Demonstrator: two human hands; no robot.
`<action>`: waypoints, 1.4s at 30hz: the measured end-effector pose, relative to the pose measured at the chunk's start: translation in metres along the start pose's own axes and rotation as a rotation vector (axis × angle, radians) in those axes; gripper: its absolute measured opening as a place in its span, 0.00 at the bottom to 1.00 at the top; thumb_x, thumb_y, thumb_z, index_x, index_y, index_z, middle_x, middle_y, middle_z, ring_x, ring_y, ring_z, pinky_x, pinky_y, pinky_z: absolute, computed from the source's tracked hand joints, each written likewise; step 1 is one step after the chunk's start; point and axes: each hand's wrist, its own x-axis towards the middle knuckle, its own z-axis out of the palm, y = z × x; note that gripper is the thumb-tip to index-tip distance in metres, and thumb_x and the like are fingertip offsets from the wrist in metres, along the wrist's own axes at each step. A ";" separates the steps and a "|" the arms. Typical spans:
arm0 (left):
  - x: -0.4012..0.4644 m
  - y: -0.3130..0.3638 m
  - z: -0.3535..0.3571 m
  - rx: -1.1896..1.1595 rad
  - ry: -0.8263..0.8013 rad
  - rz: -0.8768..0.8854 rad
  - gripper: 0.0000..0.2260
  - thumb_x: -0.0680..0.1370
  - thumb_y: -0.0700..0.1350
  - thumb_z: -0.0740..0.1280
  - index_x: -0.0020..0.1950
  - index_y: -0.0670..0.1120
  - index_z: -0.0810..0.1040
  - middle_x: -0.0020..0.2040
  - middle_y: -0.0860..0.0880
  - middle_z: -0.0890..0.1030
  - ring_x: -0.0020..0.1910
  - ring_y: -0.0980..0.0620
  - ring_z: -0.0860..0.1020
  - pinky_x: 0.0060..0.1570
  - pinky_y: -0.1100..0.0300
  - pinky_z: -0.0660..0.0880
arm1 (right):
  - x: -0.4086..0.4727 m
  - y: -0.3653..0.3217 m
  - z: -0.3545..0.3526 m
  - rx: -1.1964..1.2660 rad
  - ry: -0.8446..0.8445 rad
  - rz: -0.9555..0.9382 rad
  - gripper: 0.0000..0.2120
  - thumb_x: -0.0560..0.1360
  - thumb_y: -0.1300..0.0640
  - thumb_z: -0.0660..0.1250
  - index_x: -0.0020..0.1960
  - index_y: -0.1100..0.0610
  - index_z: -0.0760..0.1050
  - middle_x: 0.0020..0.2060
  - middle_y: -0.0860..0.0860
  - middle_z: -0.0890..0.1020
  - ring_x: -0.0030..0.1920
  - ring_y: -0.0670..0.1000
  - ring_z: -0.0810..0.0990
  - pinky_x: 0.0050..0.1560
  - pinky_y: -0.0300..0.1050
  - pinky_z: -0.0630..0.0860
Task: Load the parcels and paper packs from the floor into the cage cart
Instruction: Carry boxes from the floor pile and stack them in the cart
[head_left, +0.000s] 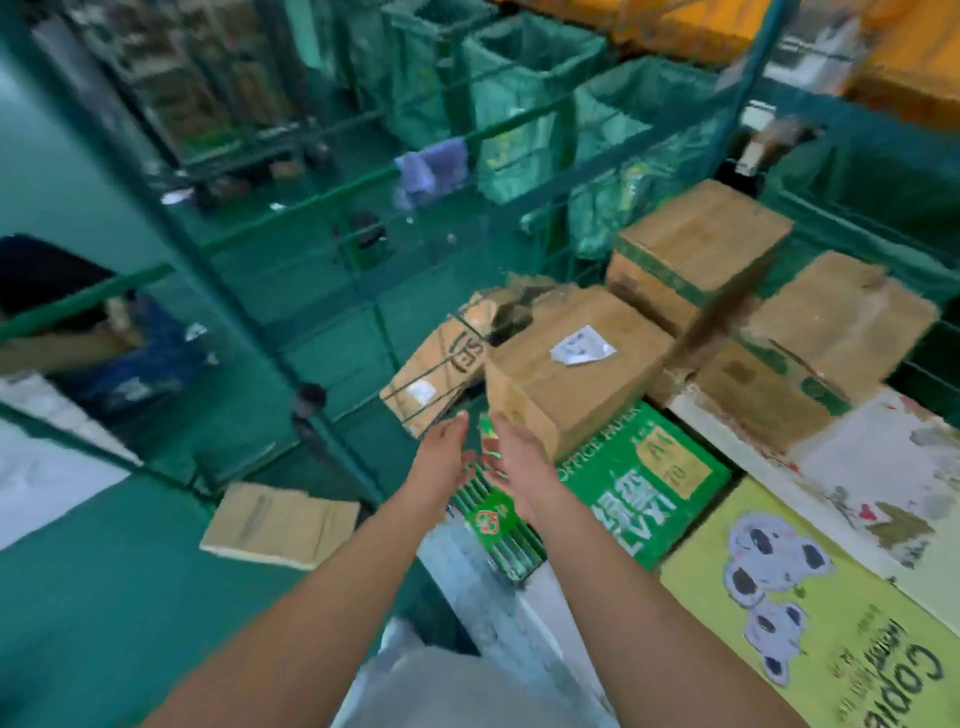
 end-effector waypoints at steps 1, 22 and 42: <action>-0.003 -0.001 -0.019 -0.020 0.036 0.006 0.08 0.86 0.53 0.60 0.51 0.51 0.73 0.45 0.52 0.75 0.43 0.53 0.77 0.53 0.51 0.74 | -0.002 0.003 0.019 -0.030 -0.025 0.010 0.14 0.84 0.44 0.60 0.44 0.51 0.71 0.44 0.54 0.76 0.46 0.53 0.76 0.49 0.48 0.74; -0.041 -0.076 -0.435 -0.494 0.533 -0.138 0.18 0.85 0.55 0.62 0.71 0.47 0.72 0.59 0.50 0.79 0.58 0.50 0.79 0.52 0.55 0.78 | -0.015 0.116 0.423 -0.656 -0.455 0.137 0.13 0.83 0.43 0.63 0.55 0.52 0.78 0.48 0.52 0.79 0.45 0.51 0.77 0.48 0.46 0.75; -0.102 -0.158 -0.638 -1.022 1.118 -0.186 0.14 0.84 0.57 0.63 0.64 0.51 0.73 0.59 0.54 0.78 0.54 0.54 0.80 0.52 0.56 0.79 | -0.050 0.221 0.680 -1.205 -0.972 0.216 0.14 0.83 0.41 0.62 0.59 0.51 0.75 0.60 0.53 0.80 0.61 0.54 0.80 0.60 0.50 0.78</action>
